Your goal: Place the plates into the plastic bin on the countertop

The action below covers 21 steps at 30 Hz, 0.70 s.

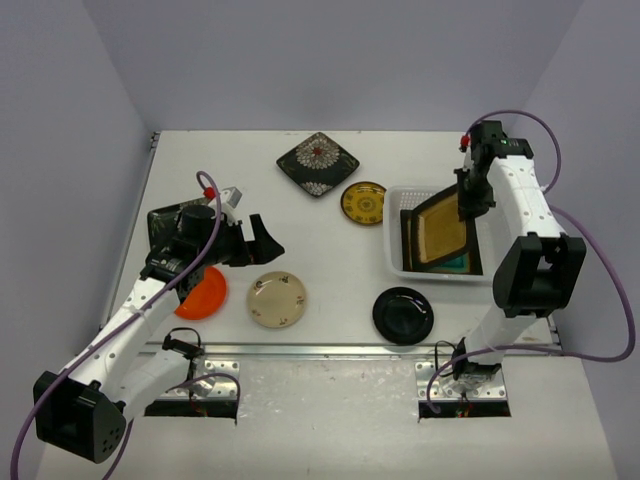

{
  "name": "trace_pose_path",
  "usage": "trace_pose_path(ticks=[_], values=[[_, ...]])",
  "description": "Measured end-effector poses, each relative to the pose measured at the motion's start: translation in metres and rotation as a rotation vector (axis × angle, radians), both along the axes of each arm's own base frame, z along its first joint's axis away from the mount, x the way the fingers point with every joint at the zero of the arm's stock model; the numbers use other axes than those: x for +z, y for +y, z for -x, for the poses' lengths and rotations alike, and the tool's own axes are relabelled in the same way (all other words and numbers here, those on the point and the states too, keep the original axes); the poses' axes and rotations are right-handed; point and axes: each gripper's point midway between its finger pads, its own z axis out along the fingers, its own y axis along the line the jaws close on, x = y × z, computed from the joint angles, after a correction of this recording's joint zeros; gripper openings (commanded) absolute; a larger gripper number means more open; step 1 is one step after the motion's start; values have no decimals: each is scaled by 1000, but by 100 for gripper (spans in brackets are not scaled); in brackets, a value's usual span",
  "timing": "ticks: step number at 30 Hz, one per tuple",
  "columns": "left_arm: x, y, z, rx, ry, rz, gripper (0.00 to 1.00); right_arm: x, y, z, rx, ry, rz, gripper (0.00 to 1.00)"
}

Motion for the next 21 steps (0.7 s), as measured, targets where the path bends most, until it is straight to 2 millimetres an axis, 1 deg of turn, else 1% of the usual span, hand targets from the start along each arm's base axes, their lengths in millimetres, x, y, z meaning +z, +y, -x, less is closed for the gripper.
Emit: trace_pose_path(ticks=[1, 4, 8, 9, 11, 16, 18, 21], values=[[-1, 0, 0, 0, 2, -1, 100, -3, -2, -1, 0, 9, 13, 31], [-3, 0, 1, 0, 9, -2, 100, -14, -9, -1, -6, 46, 58, 33], [-4, 0, 2, -3, 10, 0, 100, -27, -16, 0, -15, 86, 92, 33], [-4, 0, 2, -4, 10, 0, 100, -31, -16, 0, -16, 95, 92, 33], [-4, 0, 2, -4, 11, 0, 100, -38, -15, -1, -19, 110, 90, 40], [-6, 0, 4, -3, 14, -1, 100, -53, -15, -4, -26, 133, 108, 41], [-6, 1, 5, -3, 10, 0, 100, -59, -15, -4, -30, 146, 106, 46], [-5, 1, 5, -3, 7, 1, 100, -66, -16, -4, -34, 160, 124, 47]])
